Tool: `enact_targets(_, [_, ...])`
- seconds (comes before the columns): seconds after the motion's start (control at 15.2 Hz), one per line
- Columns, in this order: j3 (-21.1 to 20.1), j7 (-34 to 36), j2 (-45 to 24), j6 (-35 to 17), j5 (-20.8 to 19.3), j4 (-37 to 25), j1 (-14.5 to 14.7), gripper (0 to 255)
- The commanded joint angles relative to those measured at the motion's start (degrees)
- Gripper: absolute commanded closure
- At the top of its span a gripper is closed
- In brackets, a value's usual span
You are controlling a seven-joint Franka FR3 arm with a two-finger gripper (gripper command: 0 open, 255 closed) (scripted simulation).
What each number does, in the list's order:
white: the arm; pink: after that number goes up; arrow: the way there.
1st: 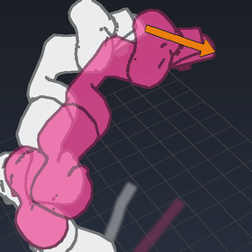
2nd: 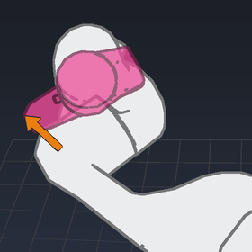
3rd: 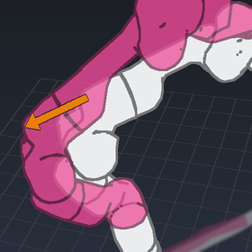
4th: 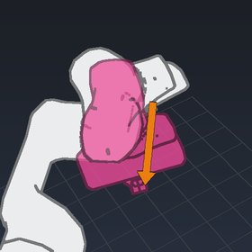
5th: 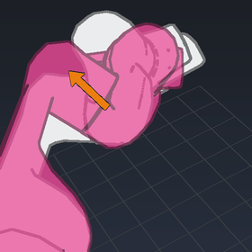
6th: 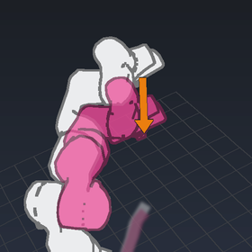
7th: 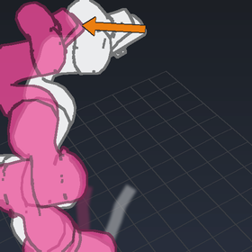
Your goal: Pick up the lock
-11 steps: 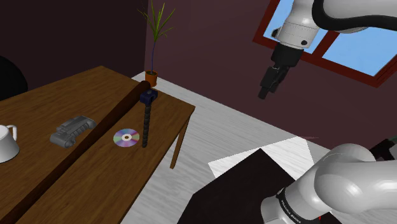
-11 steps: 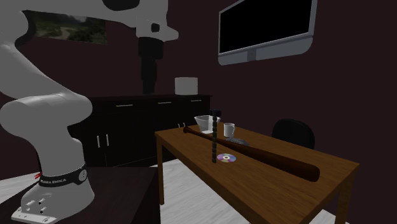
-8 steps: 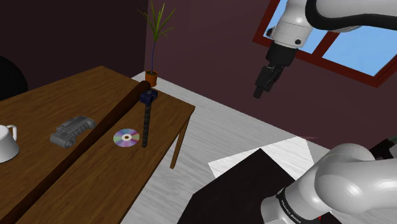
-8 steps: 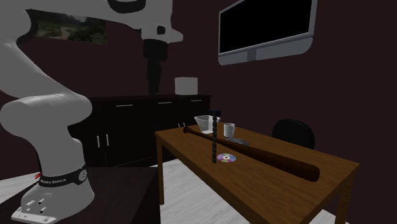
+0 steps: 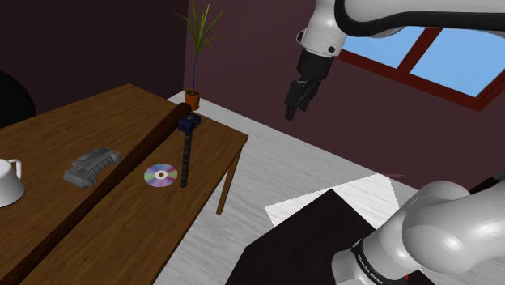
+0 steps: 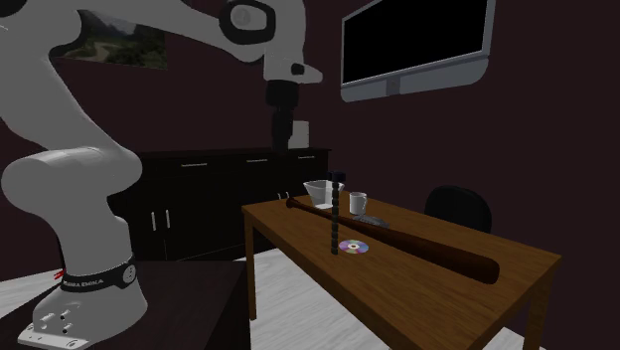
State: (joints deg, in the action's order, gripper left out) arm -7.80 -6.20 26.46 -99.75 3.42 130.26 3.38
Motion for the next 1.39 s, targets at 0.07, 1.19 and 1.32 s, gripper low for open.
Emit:
enact_targets(0.07, [-2.09,0.78,-5.55,-2.60,0.30,-3.47,1.21,0])
enact_targets(1.19, [-10.89,5.50,-38.51,-6.69,-7.02,-33.84,8.63,0])
enact_targets(1.32, [-11.34,5.91,-41.90,-6.14,-8.25,-37.79,9.86,0])
